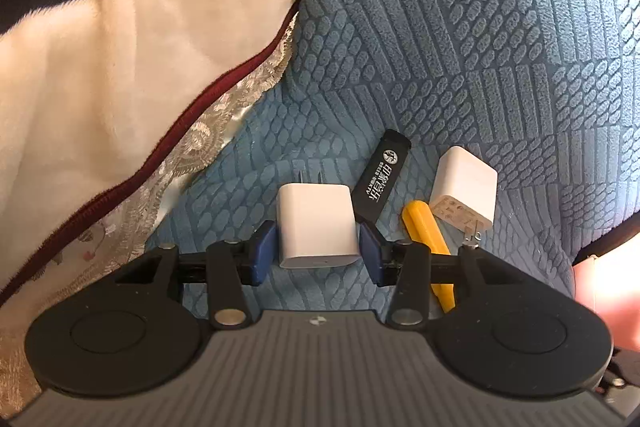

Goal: Organize rigid objects
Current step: 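Close the left tool on the white charger while the right tool holds the screwdriver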

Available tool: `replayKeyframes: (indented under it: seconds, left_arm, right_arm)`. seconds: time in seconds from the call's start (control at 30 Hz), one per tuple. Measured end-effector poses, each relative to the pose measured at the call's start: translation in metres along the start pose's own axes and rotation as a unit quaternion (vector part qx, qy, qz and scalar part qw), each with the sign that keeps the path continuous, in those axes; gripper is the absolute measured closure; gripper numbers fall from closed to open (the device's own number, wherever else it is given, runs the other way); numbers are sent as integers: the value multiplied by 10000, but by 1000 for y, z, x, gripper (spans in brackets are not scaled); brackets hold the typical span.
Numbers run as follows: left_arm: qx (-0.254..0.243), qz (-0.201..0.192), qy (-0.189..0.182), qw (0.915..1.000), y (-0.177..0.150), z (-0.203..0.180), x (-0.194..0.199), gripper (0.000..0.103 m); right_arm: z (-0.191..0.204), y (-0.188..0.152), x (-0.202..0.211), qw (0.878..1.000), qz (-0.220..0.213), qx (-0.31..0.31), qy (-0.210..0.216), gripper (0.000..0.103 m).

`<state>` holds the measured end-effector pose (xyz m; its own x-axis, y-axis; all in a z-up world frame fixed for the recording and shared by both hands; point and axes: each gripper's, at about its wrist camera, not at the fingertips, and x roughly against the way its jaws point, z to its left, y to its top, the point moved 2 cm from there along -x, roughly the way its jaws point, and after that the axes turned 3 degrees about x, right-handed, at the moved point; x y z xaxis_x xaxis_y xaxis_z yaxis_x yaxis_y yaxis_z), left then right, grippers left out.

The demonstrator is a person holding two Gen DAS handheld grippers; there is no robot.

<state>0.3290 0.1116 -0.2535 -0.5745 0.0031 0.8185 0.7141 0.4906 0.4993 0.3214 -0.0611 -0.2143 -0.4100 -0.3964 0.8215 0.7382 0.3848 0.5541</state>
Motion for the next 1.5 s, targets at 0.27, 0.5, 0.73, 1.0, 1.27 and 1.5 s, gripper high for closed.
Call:
replayKeyframes:
  seconds: [0.27,0.5,0.73,1.0,1.27,1.5]
  left_arm:
    - [-75,-106,-79,9999,5,0,6,52]
    - [-332,2,43,9994,7,-6,0,51]
    - [-317,104,-19,9994,7,-2,-4,51]
    - [-211,226,-238,9992,-5,1,8,52]
    - [-323,234,-316,9987,-22,0,26,52]
    - [-358,226,-434,9982,-28,8,48,52]
  right_arm:
    - [4,5,-1,9995,50,136,-271,84]
    - [11,4,20,9994,-71,226,-234,85]
    - [14,2,23,9993,-69,211,-295,87]
    - [13,-4,42,9995,-257,-19,-198,88]
    - [17,2,19,9981,-107,249,-551,62]
    - [18,-2,7,9980,65,46,-620,85]
